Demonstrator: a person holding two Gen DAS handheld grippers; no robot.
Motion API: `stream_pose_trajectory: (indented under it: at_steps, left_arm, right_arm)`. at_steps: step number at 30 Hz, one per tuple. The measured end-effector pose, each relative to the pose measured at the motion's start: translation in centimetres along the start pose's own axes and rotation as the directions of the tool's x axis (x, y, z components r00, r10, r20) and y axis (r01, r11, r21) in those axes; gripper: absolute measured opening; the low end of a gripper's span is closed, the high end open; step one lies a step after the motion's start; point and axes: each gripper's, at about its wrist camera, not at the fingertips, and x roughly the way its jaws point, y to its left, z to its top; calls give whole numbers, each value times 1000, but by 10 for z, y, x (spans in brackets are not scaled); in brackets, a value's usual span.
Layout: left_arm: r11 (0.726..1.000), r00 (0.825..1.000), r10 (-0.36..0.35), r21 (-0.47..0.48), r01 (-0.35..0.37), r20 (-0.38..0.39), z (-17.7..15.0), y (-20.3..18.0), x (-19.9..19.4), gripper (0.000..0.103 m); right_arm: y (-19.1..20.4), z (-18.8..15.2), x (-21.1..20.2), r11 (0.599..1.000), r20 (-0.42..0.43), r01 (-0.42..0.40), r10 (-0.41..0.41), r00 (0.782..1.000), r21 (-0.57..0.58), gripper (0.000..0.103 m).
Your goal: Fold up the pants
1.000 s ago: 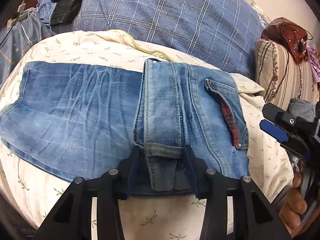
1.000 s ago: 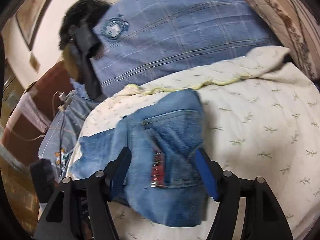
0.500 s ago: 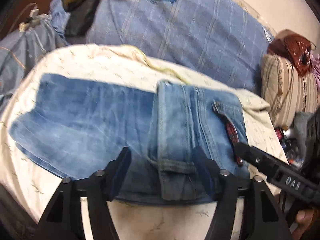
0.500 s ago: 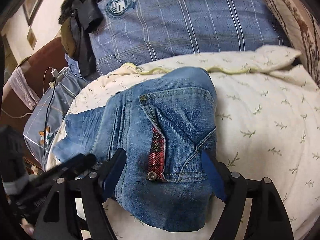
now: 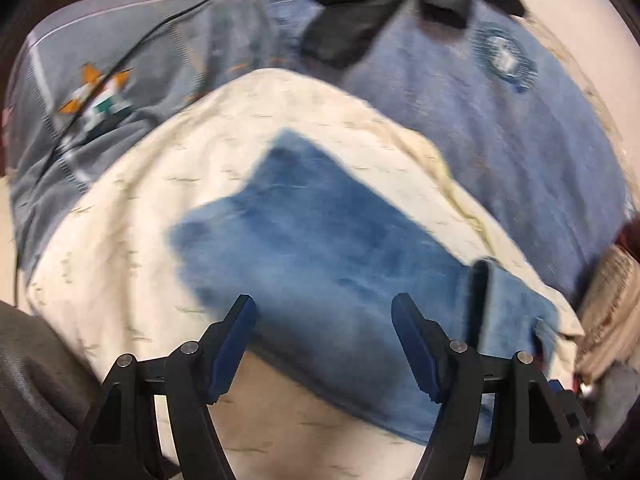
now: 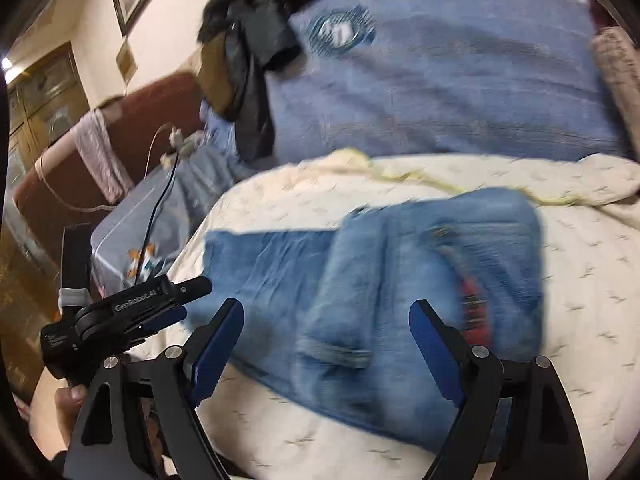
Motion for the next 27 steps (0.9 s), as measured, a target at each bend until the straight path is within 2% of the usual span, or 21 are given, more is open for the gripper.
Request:
stream_pose_trajectory:
  at_steps: [2,5,8,13,14,15,16,18,20,22,23,27]
  left_arm:
    - [997,1000,0,-75,0,-4,4,20,-1,69]
    - [985,998,58,-163,-57,1,10,40,4,69]
    - [969,996,39,-240,-58,-86,11,55,28,64]
    - [959,999,35,-279,-44,-37,29,53,41,63]
    - [954,998,39,-295,-49,-42,32,56,45,57]
    - [951,998,53,-302,-64,-42,33,58,48,38]
    - [953,997,67,-292,-75,-38,34,56,47,28]
    - [960,998,67,-273,-66,-4,34,50,40,22]
    - [967,997,78,-243,-71,18,31,42,37,24]
    - [969,995,98,-226,-97,-8,25,39,42,44]
    - [966,995,90,-239,-99,-48,21,41,50,52]
    - [968,996,85,-236,-91,-34,13,38,43,50]
  right_arm:
    - [10,-2,14,999,-50,-34,34,998,5,86]
    - [18,-11,26,999,-78,-48,48,996,1,86]
    - [17,-18,32,999,-95,-52,53,994,7,86]
    - [7,-20,32,996,-97,-75,79,992,45,86]
    - [5,-20,32,995,-98,-79,84,992,55,86]
    - [2,-20,32,994,-100,-84,90,991,67,86]
    - [-1,-19,32,993,-102,-89,96,990,75,86]
    - [-5,-19,30,992,-97,-92,101,990,88,86]
    - [-10,-19,28,989,-92,-101,111,990,105,86]
    - [-14,-17,27,986,-91,-112,124,988,124,86]
    - [-15,-17,27,984,-90,-120,132,987,132,86]
    - [-16,-14,22,983,-80,-127,139,987,135,86]
